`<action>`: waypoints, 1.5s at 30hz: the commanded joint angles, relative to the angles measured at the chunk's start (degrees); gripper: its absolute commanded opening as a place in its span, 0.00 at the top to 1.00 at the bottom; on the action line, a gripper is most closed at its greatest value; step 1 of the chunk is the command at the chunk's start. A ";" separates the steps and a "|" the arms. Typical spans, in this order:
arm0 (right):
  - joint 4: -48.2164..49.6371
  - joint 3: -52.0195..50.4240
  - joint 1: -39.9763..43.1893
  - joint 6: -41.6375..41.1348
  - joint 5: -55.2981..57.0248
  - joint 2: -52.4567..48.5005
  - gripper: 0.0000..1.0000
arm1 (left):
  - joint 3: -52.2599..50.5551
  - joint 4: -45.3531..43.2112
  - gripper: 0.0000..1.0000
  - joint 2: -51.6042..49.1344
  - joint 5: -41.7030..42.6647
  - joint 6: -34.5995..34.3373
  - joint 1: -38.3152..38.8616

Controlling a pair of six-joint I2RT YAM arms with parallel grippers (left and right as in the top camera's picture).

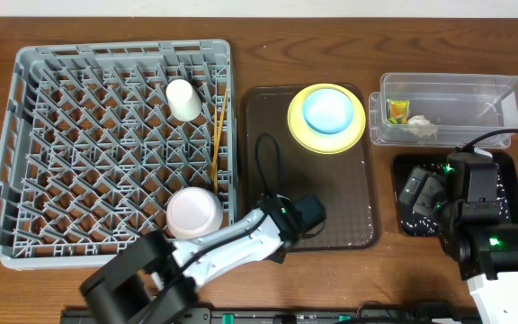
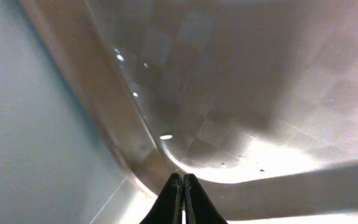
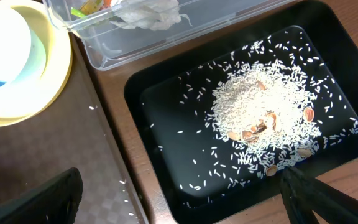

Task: Sort waste into correct bins and load items into the dishwasher rack
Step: 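Reach the left gripper to the blue bowl and grasp its rim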

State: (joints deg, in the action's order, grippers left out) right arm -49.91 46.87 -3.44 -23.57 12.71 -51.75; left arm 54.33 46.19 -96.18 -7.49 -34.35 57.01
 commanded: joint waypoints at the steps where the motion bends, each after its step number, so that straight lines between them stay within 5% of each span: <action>1: -0.04 0.26 0.26 0.50 0.76 -0.02 0.01 | 4.83 -0.04 0.94 5.55 -4.04 -0.24 -0.37; 6: -0.07 0.26 0.26 0.50 0.76 0.00 0.01 | 14.97 0.28 0.90 9.27 -0.39 5.53 -5.01; 13: -0.07 0.26 0.26 0.50 0.76 -0.02 0.01 | 45.16 10.05 0.86 2.36 16.13 15.63 -19.32; 17: -0.07 0.26 0.26 0.50 0.76 -0.02 0.01 | 55.71 8.57 0.69 -4.57 18.47 19.67 -22.34; 19: -0.07 0.26 0.26 0.50 0.76 0.00 0.01 | 56.11 4.37 0.62 -7.19 18.51 20.20 -22.12; 28: -0.07 0.26 0.26 0.50 0.76 0.00 0.01 | 56.06 -8.79 0.62 -22.88 18.47 20.46 -17.33; 32: -0.07 0.26 0.26 0.50 0.76 -0.02 0.01 | 56.06 -14.19 0.62 -28.63 17.77 25.79 -14.71; 45: -0.07 0.26 0.26 0.50 0.76 0.00 0.01 | 56.04 -20.17 0.62 -38.18 -2.91 29.86 -8.92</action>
State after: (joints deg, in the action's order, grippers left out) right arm -49.91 46.87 -3.44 -23.57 12.69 -51.79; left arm 110.37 26.79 -132.77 -3.36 -6.42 48.12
